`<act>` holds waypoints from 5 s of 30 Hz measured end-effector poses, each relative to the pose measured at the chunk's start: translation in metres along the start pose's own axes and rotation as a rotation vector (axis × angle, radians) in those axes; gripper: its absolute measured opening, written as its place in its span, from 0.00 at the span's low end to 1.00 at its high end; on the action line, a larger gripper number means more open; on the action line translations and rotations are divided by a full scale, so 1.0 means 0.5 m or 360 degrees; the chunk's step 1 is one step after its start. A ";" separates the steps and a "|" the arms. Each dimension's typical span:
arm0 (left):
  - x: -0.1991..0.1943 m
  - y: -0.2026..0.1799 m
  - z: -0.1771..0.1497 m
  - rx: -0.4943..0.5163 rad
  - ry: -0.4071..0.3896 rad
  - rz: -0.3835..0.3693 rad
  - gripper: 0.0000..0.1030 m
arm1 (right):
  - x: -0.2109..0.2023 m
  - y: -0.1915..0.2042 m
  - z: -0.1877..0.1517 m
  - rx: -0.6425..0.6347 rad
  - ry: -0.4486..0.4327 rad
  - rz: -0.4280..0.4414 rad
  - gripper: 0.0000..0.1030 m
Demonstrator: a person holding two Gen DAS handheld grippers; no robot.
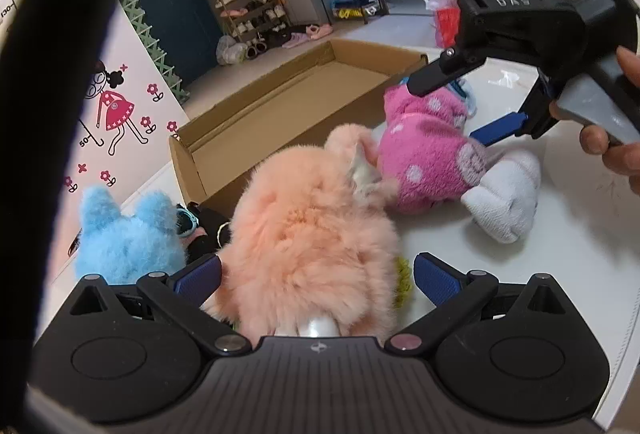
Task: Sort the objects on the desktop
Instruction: 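Grasp the peach fluffy toy with the left gripper while the right grasps the pink towel doll, then carry the peach toy and pink doll into the cardboard box and release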
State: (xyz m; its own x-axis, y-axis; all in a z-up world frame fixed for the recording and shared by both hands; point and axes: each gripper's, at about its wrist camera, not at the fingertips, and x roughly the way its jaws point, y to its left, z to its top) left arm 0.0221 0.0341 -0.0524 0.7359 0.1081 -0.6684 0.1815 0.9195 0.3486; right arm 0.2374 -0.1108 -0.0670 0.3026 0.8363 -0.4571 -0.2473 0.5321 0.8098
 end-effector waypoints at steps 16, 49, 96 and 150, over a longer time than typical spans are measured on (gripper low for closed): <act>0.001 0.053 -0.020 -0.0259 0.0107 -0.0015 0.81 | 0.016 0.001 0.005 0.0005 0.0015 -0.0042 0.99; 0.027 0.093 0.001 -0.0525 0.0130 -0.0190 0.45 | 0.053 0.032 -0.011 -0.0145 0.0062 -0.0182 0.64; -0.023 0.146 0.194 -0.0679 -0.0285 -0.0074 0.45 | -0.124 0.210 0.152 -0.0625 -0.0370 -0.0024 0.64; 0.355 0.254 0.234 -0.1410 -0.0065 -0.0468 0.80 | 0.142 0.157 0.388 -0.1025 -0.0106 -0.0434 0.81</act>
State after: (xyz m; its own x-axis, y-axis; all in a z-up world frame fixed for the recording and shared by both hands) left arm 0.2520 0.1258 -0.0501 0.7649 -0.1723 -0.6207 -0.1873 0.8624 -0.4702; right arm 0.4182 -0.0352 0.0355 0.4819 0.6629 -0.5731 -0.6442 0.7113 0.2811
